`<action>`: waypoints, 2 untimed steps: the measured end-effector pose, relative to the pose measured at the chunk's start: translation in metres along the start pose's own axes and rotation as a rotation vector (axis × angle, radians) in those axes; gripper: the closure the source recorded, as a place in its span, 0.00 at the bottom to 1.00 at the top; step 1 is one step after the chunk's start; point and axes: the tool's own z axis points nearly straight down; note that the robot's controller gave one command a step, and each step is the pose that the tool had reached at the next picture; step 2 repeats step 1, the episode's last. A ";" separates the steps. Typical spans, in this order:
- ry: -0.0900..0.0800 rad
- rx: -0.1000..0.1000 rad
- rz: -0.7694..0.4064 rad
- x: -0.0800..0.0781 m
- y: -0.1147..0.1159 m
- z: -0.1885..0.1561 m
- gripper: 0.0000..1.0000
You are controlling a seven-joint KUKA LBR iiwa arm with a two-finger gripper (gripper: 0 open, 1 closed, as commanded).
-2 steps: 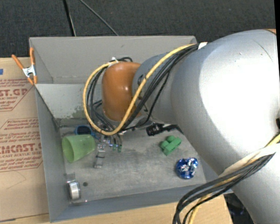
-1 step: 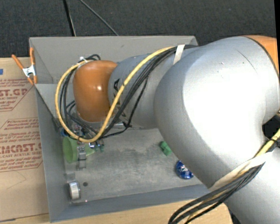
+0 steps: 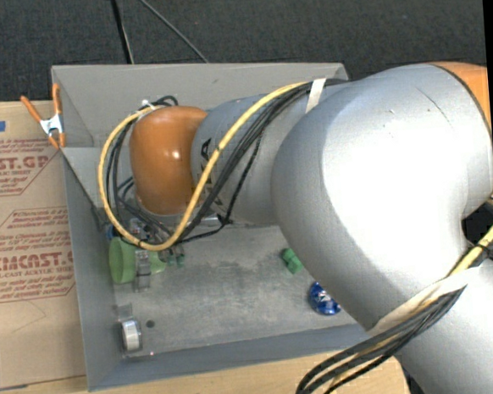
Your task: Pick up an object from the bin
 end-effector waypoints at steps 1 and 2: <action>-0.007 0.000 -0.377 -0.006 -0.013 -0.146 1.00; -0.007 0.000 -0.377 -0.006 -0.013 -0.146 1.00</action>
Offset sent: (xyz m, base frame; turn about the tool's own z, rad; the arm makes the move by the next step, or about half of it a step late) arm 0.0041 -0.0144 0.1428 -0.3762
